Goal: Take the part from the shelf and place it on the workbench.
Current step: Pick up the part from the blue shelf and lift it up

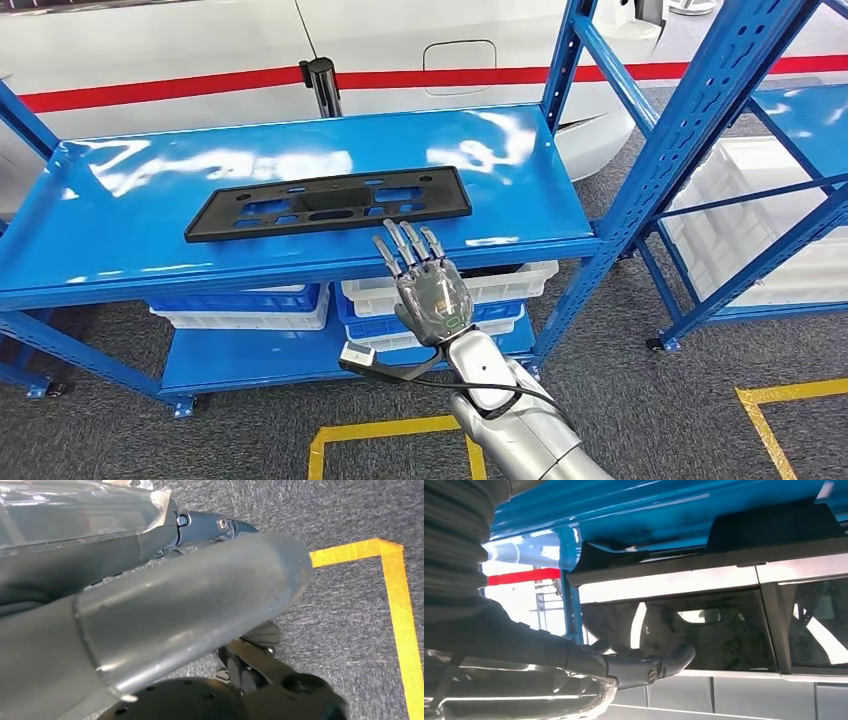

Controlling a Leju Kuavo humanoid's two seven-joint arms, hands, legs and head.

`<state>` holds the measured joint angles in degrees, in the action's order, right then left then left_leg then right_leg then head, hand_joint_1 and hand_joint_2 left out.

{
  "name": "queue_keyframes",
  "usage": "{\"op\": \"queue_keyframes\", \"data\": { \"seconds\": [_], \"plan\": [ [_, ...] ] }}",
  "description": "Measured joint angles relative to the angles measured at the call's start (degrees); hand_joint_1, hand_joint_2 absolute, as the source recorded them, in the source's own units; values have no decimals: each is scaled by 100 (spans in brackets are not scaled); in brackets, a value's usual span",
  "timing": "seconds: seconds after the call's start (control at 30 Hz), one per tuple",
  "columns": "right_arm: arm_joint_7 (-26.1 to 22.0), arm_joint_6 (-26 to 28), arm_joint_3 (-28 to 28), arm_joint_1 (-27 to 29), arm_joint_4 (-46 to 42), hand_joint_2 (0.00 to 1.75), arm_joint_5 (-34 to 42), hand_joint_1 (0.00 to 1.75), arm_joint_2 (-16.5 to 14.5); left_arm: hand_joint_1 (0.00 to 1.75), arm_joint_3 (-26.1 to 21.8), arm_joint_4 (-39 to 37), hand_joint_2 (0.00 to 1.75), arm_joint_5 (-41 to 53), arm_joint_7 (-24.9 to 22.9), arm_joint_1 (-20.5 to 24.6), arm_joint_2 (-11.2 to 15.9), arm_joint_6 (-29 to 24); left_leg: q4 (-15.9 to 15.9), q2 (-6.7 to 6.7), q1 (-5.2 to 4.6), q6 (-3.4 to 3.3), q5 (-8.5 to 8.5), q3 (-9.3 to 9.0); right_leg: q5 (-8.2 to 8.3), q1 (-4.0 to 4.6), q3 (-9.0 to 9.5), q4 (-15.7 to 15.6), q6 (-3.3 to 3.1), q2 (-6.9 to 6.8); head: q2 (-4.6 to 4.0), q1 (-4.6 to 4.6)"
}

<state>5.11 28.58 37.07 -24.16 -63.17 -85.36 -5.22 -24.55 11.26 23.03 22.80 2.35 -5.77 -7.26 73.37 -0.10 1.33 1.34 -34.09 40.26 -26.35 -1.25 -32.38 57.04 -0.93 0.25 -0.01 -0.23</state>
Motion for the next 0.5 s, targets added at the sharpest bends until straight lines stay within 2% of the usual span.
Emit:
{"op": "queue_keyframes", "data": {
  "seconds": [0.03, 0.1, 0.13, 0.17, 0.27, 0.33, 0.37, 0.43, 0.47, 0.5],
  "plan": [
    [-1, 13, 1, 2, -5, 175, -7, 0, 0, 0, 1, 0, 0, 5, -1, -1, 1, 3, -122, 1, 10, 3, 155, -8, -19, -3, 24, 1, 8, 9, 0, 0],
    [-4, 35, 2, 2, -30, 175, -19, 0, 0, 0, 2, -1, 0, 22, -1, 0, 2, 11, -859, 6, 33, -8, 630, -292, -73, -9, 96, 1, 50, 26, 0, -2],
    [-7, 43, 2, -1, -45, 175, -25, 0, -1, 0, 4, -2, 0, 30, -2, 2, 1, 16, -1211, 4, 32, -21, 795, -449, -103, 10, 125, 5, 83, 30, -1, -1],
    [-9, 51, 2, -4, -61, 175, -29, 0, -1, 0, 7, -3, 0, 38, -3, 5, 0, 19, -1449, 1, 24, -41, 886, -557, -129, 24, 145, 7, 118, 32, -1, 1],
    [-25, 60, 6, -6, -101, 175, -42, 0, -6, 0, 19, -4, 0, 54, -12, 7, -2, 22, -1565, -13, -30, -141, 881, -617, -168, 47, 155, -8, 214, 32, 0, 5],
    [-38, 62, 9, -9, -132, 175, -52, 0, -12, 0, 24, -4, 0, 72, -17, 9, -5, 22, -1611, -9, -37, -230, 891, -656, -259, 41, 76, 159, 253, 17, 0, 8],
    [-43, 64, 10, -9, -145, 175, -55, 0, -14, 0, 24, -4, 0, 82, -18, 14, -5, 22, -1630, -5, -33, -276, 894, -676, -368, 41, -55, 411, 248, 10, 1, 14],
    [-53, 68, 11, 3, -157, 175, -56, 0, -8, 0, 25, -4, 0, 96, -20, 24, -5, 22, -1634, -3, -46, -340, 876, -690, -641, 36, -489, 1189, 210, 4, 1, 23],
    [-57, 68, 11, 17, -157, 175, -56, 0, -1, 0, 25, -4, 0, 97, -21, 27, -5, 22, -1633, -6, -53, -354, 867, -695, -725, 37, -697, 1528, 207, 4, 0, 24],
    [-59, 68, 12, 28, -157, 175, -56, 0, 4, 0, 25, -4, 0, 97, -26, 27, -6, 22, -1632, -11, -58, -359, 857, -704, -728, 37, -829, 1700, 225, 4, -1, 24]
  ]
}}
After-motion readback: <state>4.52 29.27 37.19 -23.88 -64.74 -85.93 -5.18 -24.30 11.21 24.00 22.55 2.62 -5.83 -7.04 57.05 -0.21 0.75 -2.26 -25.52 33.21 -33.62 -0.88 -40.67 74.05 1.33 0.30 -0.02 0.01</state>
